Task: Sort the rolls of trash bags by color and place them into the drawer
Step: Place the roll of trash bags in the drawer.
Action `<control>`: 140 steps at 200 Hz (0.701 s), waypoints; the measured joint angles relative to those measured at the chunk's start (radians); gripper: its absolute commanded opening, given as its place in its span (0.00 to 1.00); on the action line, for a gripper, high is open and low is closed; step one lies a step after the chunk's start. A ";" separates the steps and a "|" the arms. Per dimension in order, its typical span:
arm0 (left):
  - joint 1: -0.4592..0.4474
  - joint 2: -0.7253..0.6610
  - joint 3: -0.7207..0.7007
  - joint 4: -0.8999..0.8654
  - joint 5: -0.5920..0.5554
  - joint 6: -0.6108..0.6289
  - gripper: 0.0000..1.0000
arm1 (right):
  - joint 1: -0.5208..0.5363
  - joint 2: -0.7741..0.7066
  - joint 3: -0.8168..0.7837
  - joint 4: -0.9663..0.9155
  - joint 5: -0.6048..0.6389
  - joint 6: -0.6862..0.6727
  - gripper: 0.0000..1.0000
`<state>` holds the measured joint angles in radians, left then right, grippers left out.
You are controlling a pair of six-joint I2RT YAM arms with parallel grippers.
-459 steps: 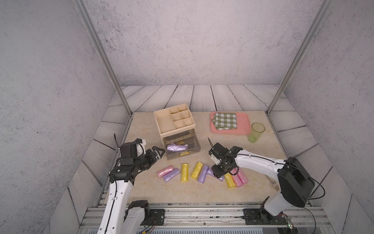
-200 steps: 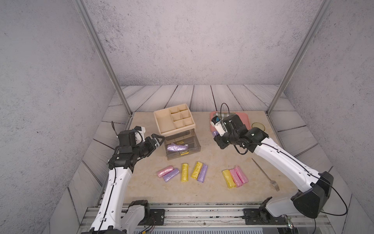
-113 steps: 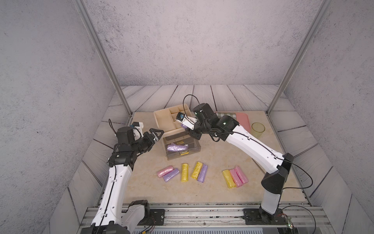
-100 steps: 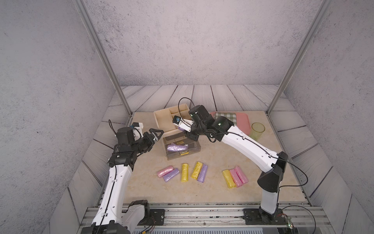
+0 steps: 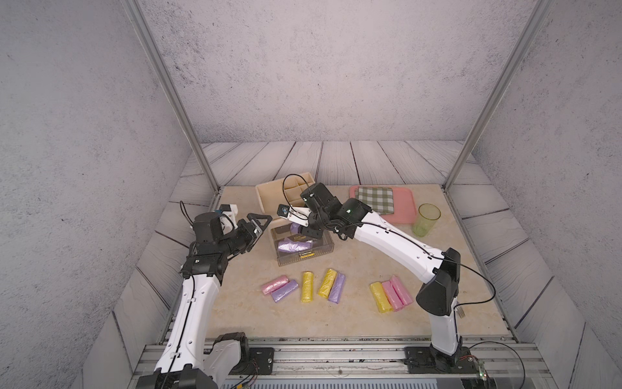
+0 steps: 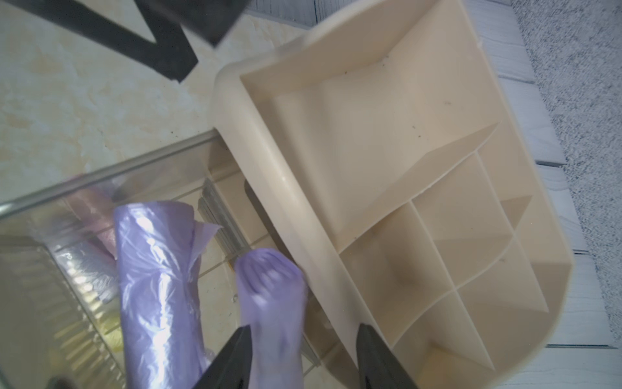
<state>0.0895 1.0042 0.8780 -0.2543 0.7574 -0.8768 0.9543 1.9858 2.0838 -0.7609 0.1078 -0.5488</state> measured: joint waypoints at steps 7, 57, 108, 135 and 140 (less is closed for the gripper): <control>0.000 0.000 0.000 0.000 0.000 0.000 0.84 | 0.001 0.000 0.000 0.013 0.005 0.005 0.54; 0.000 0.000 0.000 -0.009 -0.001 0.011 0.84 | 0.006 -0.087 -0.185 0.222 0.089 0.092 0.56; 0.003 0.000 0.000 -0.045 -0.005 0.047 0.84 | -0.037 -0.464 -0.536 0.377 0.182 0.330 0.56; 0.004 -0.002 0.000 -0.075 -0.010 0.077 0.84 | -0.112 -0.720 -0.724 0.382 0.208 0.579 0.55; 0.004 -0.003 0.000 -0.082 -0.011 0.084 0.84 | -0.126 -0.760 -0.759 0.373 0.212 0.632 0.56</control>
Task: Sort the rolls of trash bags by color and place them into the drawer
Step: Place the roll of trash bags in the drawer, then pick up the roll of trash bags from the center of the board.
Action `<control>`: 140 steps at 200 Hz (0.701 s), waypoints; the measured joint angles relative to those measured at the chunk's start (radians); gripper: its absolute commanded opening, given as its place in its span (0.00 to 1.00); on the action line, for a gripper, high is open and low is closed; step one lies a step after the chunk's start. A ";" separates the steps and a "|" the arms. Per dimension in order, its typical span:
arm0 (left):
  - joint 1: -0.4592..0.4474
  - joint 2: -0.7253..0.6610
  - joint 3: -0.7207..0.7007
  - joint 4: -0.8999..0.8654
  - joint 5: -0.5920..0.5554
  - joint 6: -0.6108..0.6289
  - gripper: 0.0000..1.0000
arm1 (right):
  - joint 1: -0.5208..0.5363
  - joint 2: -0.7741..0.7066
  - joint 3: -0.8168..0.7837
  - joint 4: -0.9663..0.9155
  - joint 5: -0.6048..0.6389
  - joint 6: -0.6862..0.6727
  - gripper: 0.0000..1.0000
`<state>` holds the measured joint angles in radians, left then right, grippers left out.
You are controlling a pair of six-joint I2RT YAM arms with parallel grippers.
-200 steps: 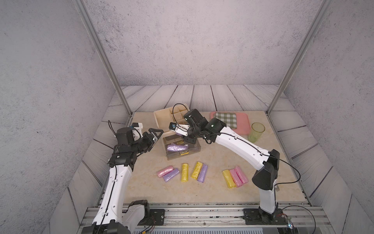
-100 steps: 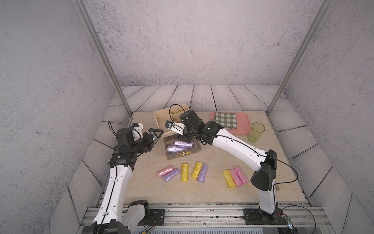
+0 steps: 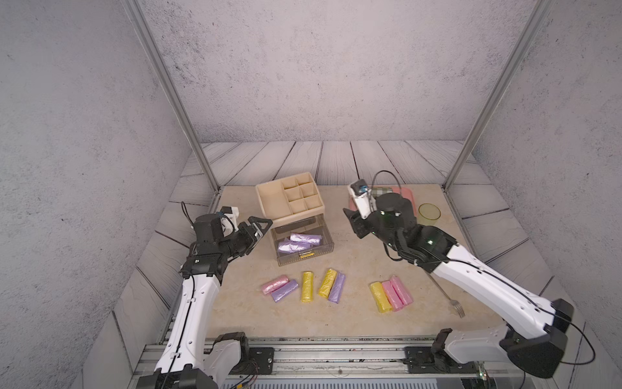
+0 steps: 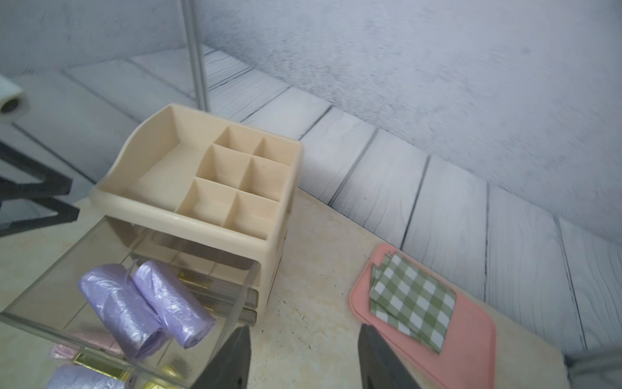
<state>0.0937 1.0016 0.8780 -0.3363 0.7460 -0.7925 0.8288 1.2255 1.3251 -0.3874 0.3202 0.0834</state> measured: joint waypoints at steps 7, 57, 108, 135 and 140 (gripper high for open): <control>0.000 -0.001 0.000 -0.008 -0.002 0.006 0.84 | -0.015 -0.049 -0.047 -0.016 0.010 0.069 0.58; 0.001 -0.014 0.000 -0.026 -0.022 0.026 0.84 | -0.019 -0.113 -0.346 -0.111 -0.103 0.591 0.56; 0.001 -0.063 -0.027 -0.019 -0.043 0.024 0.84 | 0.065 0.048 -0.500 -0.014 -0.225 0.904 0.61; 0.001 -0.068 -0.040 -0.018 -0.043 0.020 0.84 | 0.074 0.117 -0.538 0.080 -0.262 1.004 0.64; 0.001 -0.068 -0.042 -0.018 -0.043 0.019 0.84 | 0.074 0.130 -0.544 0.094 -0.267 1.017 0.64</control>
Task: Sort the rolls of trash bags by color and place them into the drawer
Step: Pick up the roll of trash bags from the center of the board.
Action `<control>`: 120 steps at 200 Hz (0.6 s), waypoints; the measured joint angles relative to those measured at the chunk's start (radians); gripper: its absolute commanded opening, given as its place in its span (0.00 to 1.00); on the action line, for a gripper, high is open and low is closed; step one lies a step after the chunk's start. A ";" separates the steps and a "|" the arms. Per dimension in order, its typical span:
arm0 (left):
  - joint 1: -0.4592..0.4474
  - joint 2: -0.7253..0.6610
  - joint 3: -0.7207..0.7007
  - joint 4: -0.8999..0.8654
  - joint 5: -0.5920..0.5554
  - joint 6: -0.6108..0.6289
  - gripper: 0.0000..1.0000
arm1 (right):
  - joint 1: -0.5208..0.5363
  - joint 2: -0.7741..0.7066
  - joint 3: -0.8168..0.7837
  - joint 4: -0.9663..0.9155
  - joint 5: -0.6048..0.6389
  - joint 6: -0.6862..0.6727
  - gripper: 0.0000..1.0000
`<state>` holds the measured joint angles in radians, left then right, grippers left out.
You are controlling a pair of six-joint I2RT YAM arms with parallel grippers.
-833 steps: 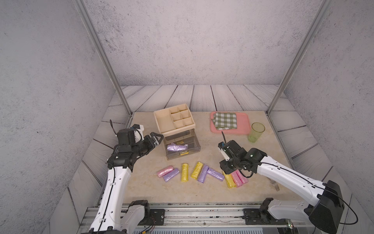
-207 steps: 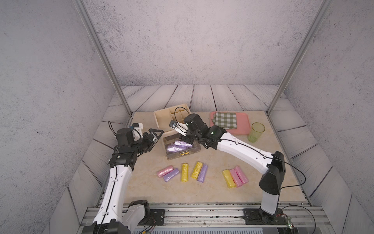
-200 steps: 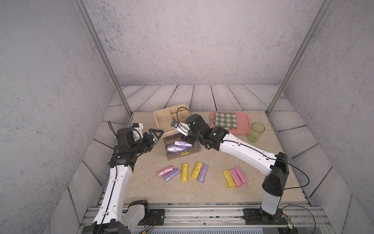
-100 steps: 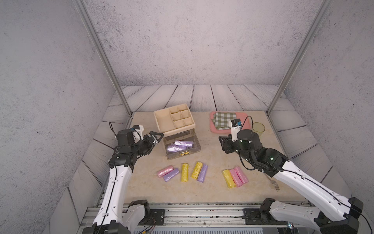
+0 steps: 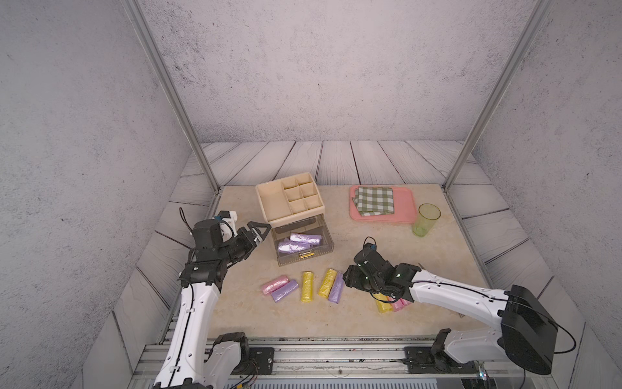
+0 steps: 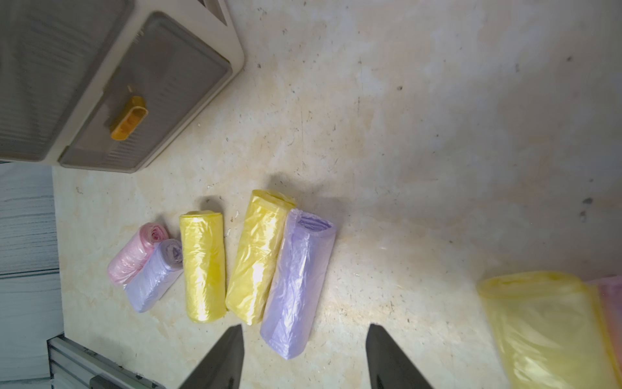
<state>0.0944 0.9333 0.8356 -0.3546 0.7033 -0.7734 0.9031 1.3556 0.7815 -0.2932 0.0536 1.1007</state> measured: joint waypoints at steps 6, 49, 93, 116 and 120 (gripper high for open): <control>0.000 0.000 -0.003 0.000 0.000 -0.002 0.84 | 0.000 0.017 -0.004 0.016 -0.004 0.014 0.64; 0.000 -0.004 -0.011 0.004 0.002 -0.010 0.83 | 0.000 0.151 -0.004 0.112 -0.045 0.076 0.65; 0.000 -0.012 -0.033 0.021 0.007 -0.016 0.84 | 0.000 0.214 -0.001 0.168 -0.056 0.109 0.65; 0.000 -0.013 -0.045 0.025 0.009 -0.019 0.84 | 0.000 0.246 0.019 0.177 -0.061 0.112 0.62; 0.000 -0.014 -0.047 0.026 0.009 -0.019 0.84 | 0.000 0.253 0.024 0.178 -0.062 0.112 0.61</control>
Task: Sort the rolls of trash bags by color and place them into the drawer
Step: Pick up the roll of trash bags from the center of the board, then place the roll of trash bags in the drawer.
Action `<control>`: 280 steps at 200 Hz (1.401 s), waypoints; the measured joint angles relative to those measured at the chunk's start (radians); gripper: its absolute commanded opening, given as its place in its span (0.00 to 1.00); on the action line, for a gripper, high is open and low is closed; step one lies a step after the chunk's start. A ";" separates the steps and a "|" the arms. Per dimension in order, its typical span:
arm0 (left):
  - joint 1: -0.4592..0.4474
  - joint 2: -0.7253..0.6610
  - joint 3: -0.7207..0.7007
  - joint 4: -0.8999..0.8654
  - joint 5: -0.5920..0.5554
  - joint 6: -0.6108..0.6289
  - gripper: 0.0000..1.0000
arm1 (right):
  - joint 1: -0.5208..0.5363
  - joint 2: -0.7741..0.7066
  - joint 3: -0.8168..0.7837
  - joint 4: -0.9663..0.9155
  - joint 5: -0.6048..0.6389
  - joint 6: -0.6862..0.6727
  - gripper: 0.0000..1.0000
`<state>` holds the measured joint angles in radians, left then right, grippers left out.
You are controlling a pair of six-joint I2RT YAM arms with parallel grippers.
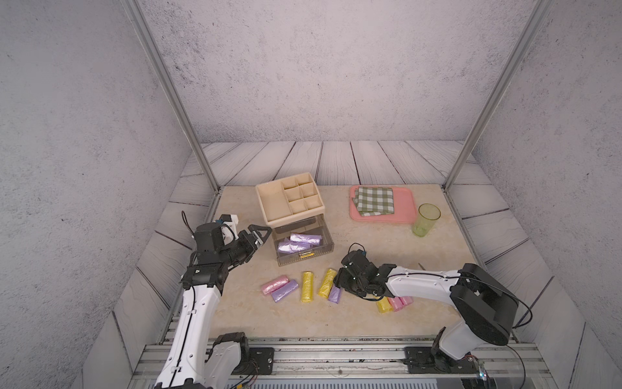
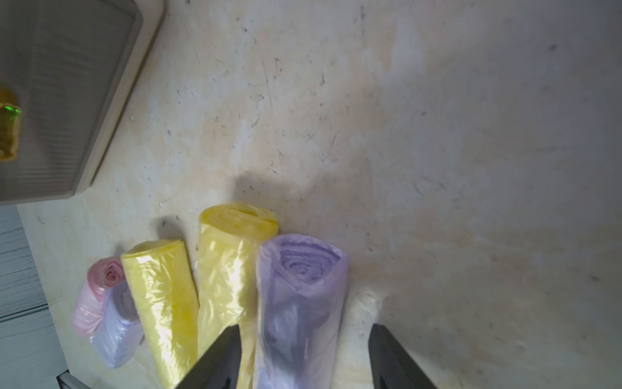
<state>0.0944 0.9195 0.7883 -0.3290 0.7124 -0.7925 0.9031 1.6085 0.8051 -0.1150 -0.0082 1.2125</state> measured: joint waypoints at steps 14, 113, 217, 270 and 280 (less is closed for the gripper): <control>0.000 -0.002 -0.006 0.003 0.001 -0.001 0.83 | 0.000 0.016 0.010 0.005 -0.001 0.001 0.57; 0.000 -0.010 -0.008 0.023 0.008 -0.016 0.84 | 0.000 0.031 -0.035 0.089 -0.001 0.034 0.26; 0.000 0.007 -0.008 0.002 0.016 -0.007 0.84 | -0.087 -0.392 0.164 -0.200 0.216 -0.561 0.25; 0.000 0.011 -0.006 -0.040 0.000 0.011 0.84 | -0.097 -0.187 0.707 -0.316 0.175 -1.159 0.25; 0.000 0.008 -0.006 -0.051 -0.007 0.018 0.84 | -0.097 -0.117 0.790 -0.340 0.146 -1.247 0.26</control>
<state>0.0944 0.9279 0.7826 -0.3798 0.7055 -0.7742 0.8062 1.4918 1.5951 -0.4549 0.1375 -0.0349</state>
